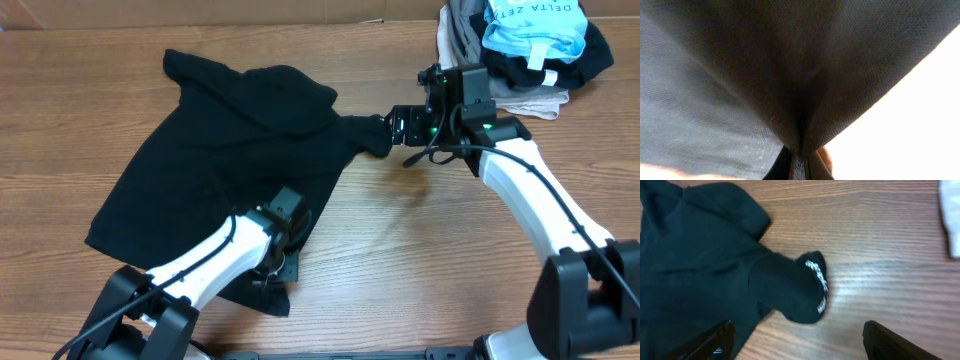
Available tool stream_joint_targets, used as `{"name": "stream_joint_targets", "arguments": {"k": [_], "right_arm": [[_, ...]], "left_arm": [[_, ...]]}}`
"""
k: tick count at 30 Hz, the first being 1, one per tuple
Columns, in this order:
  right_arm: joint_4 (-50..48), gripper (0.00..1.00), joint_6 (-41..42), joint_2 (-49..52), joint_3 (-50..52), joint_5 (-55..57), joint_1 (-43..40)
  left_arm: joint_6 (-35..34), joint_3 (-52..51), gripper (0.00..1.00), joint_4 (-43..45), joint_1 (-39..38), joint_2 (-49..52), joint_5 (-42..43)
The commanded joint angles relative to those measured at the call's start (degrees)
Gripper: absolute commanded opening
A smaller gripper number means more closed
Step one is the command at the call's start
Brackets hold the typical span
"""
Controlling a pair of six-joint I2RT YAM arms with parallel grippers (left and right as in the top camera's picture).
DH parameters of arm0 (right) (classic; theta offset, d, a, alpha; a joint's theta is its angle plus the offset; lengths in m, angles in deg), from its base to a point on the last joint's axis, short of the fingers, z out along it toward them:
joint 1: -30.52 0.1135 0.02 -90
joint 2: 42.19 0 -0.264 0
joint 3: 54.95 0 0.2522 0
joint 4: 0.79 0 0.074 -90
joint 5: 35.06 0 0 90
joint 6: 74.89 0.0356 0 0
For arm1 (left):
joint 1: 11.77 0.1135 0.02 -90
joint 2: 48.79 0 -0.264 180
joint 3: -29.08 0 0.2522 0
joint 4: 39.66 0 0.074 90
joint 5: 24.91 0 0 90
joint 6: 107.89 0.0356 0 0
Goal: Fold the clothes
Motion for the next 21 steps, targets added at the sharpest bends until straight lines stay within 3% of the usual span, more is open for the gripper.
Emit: {"name": "stream_joint_targets", "arguments": {"k": [1, 9, 12, 19, 21], "right_arm": [[-2.05, 0.85, 0.42, 4.83, -1.25, -2.71, -0.11], [-7.06, 0.85, 0.39, 12.37, -1.25, -7.04, 0.02], [-8.04, 0.80, 0.42, 14.10, -1.25, -9.46, 0.31], [-9.97, 0.45, 0.39, 15.06, -1.25, -9.40, 1.75], [-10.12, 0.24, 0.42, 15.06, -1.25, -9.38, 1.73]], "left_arm": [[1.62, 9.90, 0.04, -5.01, 2.43, 0.22, -6.71], [6.19, 29.59, 0.04, -15.26, 7.61, 0.22, -9.88], [6.99, 34.07, 0.04, -16.61, 8.24, 0.22, -10.86], [7.15, 39.87, 0.04, -17.55, 8.31, 0.22, -13.60], [7.13, 41.03, 0.04, -17.62, 8.37, 0.20, -14.86]]}}
